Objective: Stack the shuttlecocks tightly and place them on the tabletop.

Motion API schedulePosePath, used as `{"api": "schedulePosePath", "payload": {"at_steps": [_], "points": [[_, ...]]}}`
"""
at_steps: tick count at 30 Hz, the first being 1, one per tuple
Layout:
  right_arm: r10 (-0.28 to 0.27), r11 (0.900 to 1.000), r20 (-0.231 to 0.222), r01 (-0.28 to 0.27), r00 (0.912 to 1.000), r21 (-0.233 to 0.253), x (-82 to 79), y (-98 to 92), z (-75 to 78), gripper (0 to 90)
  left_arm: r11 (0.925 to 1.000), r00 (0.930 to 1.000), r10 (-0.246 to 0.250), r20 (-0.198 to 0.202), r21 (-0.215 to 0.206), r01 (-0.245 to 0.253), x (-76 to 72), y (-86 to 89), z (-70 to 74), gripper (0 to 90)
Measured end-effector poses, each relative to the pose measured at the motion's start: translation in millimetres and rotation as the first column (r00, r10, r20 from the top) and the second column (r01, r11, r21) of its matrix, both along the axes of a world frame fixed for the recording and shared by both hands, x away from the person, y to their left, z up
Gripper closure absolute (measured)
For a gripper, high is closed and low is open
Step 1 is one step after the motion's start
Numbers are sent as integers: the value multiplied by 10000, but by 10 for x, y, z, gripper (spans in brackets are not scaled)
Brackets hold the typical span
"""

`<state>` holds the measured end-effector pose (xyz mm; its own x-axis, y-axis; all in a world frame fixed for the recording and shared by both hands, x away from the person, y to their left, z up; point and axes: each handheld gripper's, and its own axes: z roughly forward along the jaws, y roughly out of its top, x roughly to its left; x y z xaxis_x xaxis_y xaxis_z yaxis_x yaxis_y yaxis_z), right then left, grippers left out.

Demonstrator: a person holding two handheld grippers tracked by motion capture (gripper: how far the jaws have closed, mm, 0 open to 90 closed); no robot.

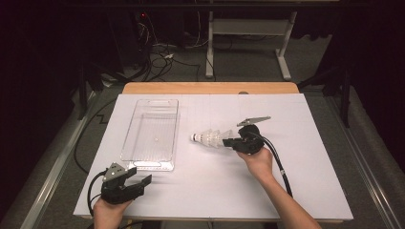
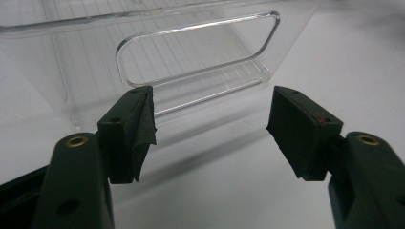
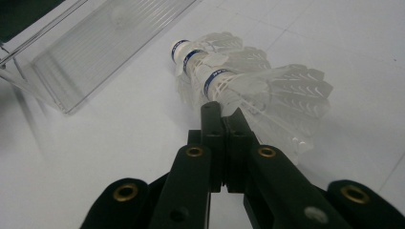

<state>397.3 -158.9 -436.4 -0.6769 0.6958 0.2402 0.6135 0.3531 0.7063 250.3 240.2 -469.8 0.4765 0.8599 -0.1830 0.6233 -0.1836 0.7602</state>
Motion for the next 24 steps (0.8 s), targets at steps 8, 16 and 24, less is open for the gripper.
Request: {"api": "schedulePosePath", "payload": {"at_steps": [8,16,24], "points": [[78,10000,-48,-78,10000,43,28,64,-27,899,10000,10000,-1,-9,-16,1,2,1,-1,338],[37,10000,-114,-36,9999,93,57,84,-54,899,10000,10000,-4,-19,-16,4,3,0,-2,337],[4,9995,-171,1,9999,310,80,99,-69,899,10000,10000,0,-15,-14,0,3,0,-2,337]]}}
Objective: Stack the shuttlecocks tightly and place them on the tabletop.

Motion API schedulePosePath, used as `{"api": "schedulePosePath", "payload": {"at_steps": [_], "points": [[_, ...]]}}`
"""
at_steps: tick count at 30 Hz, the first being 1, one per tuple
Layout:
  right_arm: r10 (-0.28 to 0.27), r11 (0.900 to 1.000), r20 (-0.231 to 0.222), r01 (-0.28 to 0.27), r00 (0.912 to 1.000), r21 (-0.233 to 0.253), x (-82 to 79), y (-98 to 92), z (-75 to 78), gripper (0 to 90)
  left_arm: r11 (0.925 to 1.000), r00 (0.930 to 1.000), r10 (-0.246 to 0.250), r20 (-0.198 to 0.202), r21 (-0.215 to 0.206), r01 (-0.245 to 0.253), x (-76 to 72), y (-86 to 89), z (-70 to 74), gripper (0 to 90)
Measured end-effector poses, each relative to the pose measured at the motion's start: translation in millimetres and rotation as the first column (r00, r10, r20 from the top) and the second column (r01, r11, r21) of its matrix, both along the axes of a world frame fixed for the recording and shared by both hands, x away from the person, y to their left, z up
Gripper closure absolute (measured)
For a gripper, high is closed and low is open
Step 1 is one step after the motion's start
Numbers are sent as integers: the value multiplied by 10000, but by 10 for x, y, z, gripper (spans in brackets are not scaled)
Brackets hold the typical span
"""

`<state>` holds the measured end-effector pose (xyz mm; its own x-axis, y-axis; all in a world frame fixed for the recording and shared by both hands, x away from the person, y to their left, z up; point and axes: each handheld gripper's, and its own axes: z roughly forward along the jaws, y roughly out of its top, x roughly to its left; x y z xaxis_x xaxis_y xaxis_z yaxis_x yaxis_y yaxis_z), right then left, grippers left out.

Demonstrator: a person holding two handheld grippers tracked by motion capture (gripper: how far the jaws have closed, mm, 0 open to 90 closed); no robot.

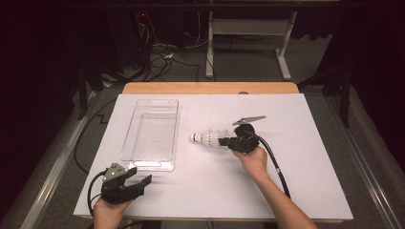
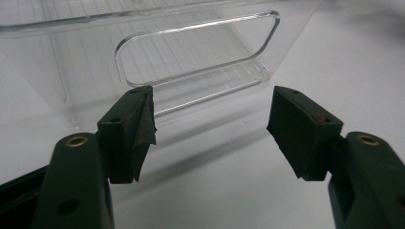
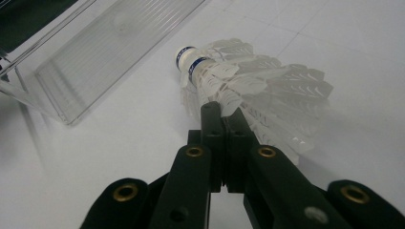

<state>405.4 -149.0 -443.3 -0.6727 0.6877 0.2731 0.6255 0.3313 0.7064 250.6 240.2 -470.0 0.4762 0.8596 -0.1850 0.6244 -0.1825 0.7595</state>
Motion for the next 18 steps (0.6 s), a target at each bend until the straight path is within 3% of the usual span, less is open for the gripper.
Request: {"api": "schedulePosePath", "payload": {"at_steps": [18], "points": [[19,10000,71,-19,10000,-70,24,66,7,898,10000,10000,-8,10,9,8,-2,1,2,337]]}}
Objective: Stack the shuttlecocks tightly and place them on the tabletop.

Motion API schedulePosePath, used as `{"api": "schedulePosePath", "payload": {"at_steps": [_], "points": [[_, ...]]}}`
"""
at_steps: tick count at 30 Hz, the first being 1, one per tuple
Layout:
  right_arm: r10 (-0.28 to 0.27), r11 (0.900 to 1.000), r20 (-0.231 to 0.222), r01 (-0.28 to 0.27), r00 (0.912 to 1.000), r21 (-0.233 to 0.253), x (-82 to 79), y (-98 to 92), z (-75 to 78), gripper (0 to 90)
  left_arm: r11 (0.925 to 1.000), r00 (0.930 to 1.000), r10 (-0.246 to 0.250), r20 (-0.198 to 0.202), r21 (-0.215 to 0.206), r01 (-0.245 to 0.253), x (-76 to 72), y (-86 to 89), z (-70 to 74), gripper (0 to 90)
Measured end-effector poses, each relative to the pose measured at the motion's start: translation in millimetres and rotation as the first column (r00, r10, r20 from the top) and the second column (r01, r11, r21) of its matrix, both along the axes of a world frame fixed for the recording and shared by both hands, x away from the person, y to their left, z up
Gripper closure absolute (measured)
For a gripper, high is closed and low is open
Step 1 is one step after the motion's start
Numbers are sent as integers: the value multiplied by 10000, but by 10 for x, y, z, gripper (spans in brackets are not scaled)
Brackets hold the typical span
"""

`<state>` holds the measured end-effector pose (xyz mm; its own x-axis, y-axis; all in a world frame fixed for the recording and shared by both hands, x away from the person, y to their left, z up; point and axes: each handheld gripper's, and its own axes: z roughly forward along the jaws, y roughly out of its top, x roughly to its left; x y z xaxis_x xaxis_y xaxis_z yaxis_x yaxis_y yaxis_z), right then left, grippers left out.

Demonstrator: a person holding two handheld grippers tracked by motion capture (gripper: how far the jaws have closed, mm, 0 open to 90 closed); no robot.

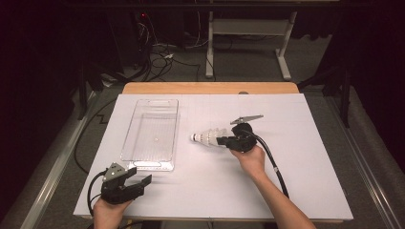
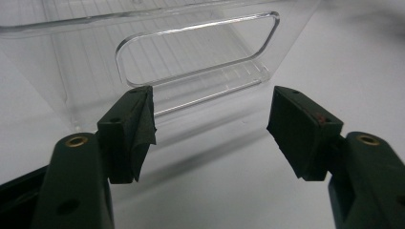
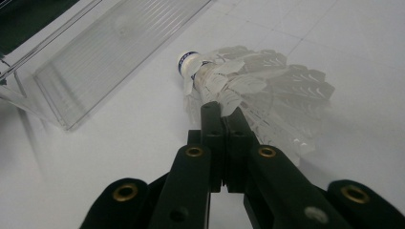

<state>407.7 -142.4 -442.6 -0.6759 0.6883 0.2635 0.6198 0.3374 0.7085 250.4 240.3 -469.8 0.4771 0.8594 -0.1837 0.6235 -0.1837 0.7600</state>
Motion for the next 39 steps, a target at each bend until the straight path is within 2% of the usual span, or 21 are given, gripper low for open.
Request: {"api": "schedulePosePath", "payload": {"at_steps": [7,28,34,39], "points": [[-11,10000,-51,11,10000,-14,13,16,-27,897,10000,10000,-8,2,3,8,-1,-1,0,336],[-139,9991,159,145,9998,-398,13,14,-49,863,10000,10000,-4,33,-2,4,-5,0,2,337],[-152,9989,209,161,9997,-435,15,7,-47,823,10000,10000,-11,16,-5,11,-1,2,2,337],[-228,9985,139,235,9996,-502,10,-4,-47,740,10000,10000,-5,17,9,5,-2,0,2,337]]}}
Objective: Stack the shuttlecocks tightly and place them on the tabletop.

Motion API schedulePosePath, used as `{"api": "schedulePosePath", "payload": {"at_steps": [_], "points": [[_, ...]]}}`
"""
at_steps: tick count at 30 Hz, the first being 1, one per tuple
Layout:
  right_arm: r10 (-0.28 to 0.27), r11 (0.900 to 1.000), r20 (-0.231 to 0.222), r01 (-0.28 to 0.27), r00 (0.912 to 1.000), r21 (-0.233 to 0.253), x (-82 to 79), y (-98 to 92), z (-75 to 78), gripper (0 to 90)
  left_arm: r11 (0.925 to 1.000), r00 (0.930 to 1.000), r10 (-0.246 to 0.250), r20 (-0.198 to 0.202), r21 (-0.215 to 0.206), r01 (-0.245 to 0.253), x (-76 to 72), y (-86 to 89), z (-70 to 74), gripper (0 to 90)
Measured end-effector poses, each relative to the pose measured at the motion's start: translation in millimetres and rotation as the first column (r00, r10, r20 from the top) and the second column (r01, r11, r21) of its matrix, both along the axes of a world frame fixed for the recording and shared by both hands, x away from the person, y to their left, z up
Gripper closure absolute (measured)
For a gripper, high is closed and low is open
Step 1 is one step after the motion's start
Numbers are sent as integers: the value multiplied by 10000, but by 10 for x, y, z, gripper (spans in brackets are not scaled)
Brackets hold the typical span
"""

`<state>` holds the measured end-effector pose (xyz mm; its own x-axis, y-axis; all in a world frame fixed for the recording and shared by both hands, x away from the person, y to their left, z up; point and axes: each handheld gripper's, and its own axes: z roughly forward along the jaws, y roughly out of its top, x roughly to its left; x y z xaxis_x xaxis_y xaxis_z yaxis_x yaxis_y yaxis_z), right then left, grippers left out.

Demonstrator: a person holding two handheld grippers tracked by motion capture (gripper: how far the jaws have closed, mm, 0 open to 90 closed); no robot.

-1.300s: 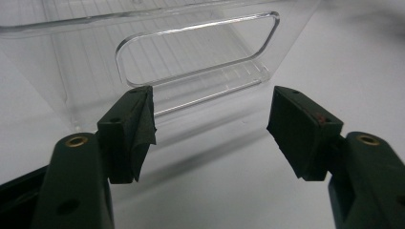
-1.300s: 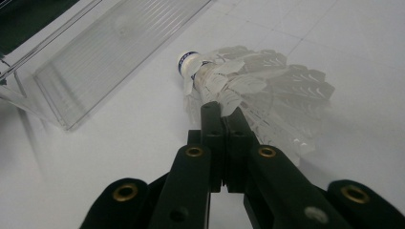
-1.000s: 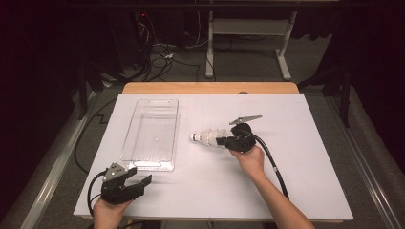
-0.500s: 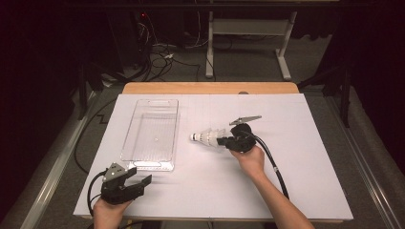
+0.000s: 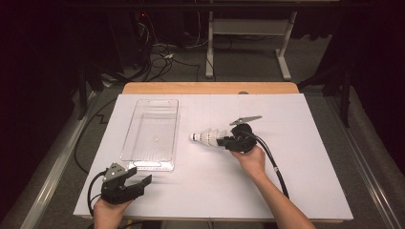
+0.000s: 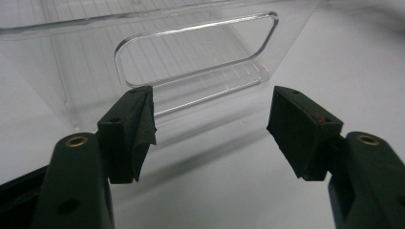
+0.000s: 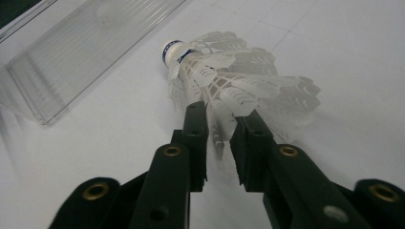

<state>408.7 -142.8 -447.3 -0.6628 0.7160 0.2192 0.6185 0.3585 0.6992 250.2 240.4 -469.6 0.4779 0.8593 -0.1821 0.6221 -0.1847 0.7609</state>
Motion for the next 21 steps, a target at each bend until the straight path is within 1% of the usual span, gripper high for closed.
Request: {"api": "schedulePosePath", "payload": {"at_steps": [7,9,14,19,21], "points": [[-78,10000,-24,78,10000,12,-15,-28,-4,647,10000,10000,13,-8,-71,-13,7,10,-3,337],[-63,10000,-75,63,10000,0,-22,-38,-3,620,9999,10000,48,-20,-158,-48,7,15,-4,337],[-28,9995,126,32,9999,-303,-52,-48,-7,569,9997,10000,42,-15,-222,-43,5,26,-7,338],[-86,9995,281,95,9996,-291,-76,-57,-18,534,9997,10000,31,-31,-254,-32,2,25,-7,337],[-37,9993,354,50,9994,-370,-79,-51,-23,519,9997,10000,18,-59,-243,-20,1,30,-6,337]]}}
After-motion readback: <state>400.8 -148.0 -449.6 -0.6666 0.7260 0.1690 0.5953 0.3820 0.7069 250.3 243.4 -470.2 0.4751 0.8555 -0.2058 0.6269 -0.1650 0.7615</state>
